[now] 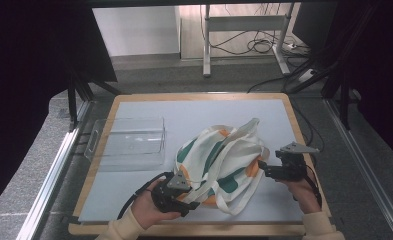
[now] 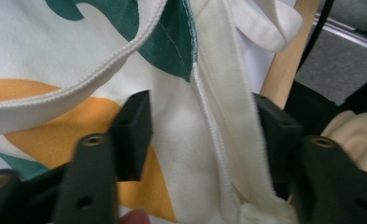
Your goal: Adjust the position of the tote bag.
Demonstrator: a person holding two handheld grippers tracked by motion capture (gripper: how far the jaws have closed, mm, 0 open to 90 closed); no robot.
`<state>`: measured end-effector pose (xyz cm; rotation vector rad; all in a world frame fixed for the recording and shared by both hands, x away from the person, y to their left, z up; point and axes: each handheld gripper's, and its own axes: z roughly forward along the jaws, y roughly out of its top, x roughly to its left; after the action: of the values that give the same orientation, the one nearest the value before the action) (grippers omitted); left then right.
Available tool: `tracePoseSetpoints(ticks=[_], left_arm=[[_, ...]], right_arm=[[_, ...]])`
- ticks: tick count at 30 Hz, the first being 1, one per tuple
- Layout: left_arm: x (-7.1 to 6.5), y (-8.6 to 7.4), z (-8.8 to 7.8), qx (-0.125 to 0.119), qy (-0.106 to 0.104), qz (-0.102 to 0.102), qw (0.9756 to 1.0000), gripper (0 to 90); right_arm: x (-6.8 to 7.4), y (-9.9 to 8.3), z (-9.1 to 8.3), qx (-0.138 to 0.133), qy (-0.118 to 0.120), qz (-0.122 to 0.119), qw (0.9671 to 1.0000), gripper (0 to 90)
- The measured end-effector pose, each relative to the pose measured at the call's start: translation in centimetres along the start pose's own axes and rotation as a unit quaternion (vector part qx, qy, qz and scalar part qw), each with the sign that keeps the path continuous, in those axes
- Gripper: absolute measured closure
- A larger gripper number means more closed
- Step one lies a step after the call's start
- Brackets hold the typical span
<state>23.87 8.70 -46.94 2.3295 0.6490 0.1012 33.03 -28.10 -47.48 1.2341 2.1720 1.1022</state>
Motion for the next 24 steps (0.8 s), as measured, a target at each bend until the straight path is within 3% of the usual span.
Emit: tracePoseSetpoints(ticks=[4,9,24], left_arm=[[0.4,-0.2,-0.1,-0.002,-0.014,-0.004,0.9999,67.6],[0.7,-0.4,-0.3,-0.004,-0.028,-0.011,0.9995,78.2],[1.8,-1.4,-0.7,-0.019,-0.035,-0.019,0.9990,83.3]], right_arm=[[0.0,0.0,0.0,0.001,-0.002,0.000,1.0000,19.9],[0.0,0.0,0.1,0.003,-0.001,0.000,1.0000,19.9],[-0.2,0.3,-0.4,-0.011,0.011,0.008,0.9998,23.8]])
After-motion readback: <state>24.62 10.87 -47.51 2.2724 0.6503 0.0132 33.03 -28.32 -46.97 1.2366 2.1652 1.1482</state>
